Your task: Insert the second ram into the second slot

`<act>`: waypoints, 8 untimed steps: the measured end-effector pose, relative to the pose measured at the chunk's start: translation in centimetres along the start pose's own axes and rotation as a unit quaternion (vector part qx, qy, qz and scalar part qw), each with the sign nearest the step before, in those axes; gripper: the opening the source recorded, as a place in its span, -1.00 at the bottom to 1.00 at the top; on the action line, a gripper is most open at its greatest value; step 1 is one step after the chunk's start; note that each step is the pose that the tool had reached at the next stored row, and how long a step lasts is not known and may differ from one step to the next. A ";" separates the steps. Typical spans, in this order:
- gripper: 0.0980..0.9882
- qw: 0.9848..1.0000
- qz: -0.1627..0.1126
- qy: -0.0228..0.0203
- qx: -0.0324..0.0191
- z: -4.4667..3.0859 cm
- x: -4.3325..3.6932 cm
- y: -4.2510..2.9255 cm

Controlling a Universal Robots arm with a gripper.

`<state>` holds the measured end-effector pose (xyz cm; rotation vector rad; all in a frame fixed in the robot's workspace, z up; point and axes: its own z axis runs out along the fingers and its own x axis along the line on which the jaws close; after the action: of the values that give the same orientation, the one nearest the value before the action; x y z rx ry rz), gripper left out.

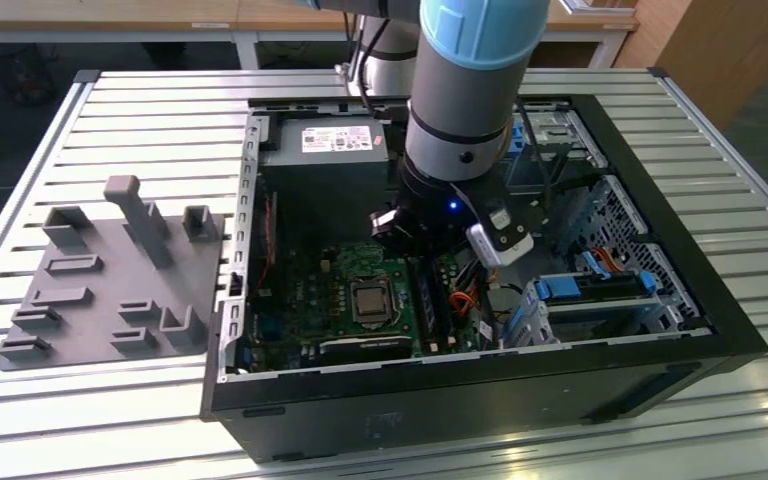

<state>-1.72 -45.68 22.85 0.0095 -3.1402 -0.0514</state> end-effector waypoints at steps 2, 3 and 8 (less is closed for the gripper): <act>-0.93 1.000 0.000 0.000 0.000 0.02 -0.04 -0.02; -0.93 1.000 0.000 0.000 0.000 0.03 -0.05 -0.06; -0.93 1.000 0.000 0.000 0.000 0.02 -0.06 -0.33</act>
<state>-1.66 -46.01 22.82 0.0089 -3.1403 -0.0516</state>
